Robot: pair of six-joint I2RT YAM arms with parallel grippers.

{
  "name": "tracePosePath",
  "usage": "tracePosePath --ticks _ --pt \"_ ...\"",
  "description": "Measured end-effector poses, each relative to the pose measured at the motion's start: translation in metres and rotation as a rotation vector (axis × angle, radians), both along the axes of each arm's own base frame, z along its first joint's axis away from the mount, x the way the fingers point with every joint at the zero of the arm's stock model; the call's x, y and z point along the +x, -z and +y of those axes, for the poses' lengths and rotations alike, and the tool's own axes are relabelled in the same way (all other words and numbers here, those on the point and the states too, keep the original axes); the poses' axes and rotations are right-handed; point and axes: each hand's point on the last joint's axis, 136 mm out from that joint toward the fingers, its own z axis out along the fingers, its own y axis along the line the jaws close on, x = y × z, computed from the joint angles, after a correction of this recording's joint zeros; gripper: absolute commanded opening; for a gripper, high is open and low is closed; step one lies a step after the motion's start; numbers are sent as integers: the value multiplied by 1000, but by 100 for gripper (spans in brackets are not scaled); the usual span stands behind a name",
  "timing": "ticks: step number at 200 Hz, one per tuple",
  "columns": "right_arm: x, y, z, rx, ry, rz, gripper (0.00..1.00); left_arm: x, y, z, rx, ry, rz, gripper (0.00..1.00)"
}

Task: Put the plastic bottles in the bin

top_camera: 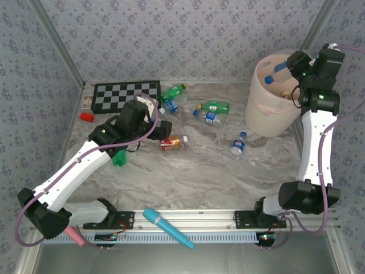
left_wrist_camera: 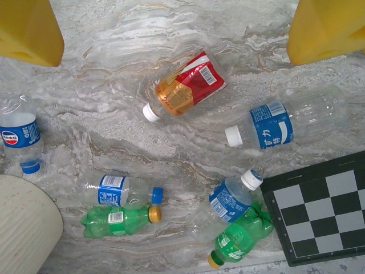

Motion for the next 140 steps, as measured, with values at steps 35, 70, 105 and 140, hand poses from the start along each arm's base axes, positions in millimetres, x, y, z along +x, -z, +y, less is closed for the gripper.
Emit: tracePosePath --ticks 35,70,105,140 --pt "-10 0 -40 -1 159 -13 52 0 0 0 -2 2 2 100" --pt "-4 9 -67 4 256 -8 52 0 0 0 -2 2 2 100" --pt "22 29 -84 27 298 21 52 -2 1 1 4 1 9 100" --pt "52 43 -89 84 294 37 59 -4 3 4 7 -9 23 100"
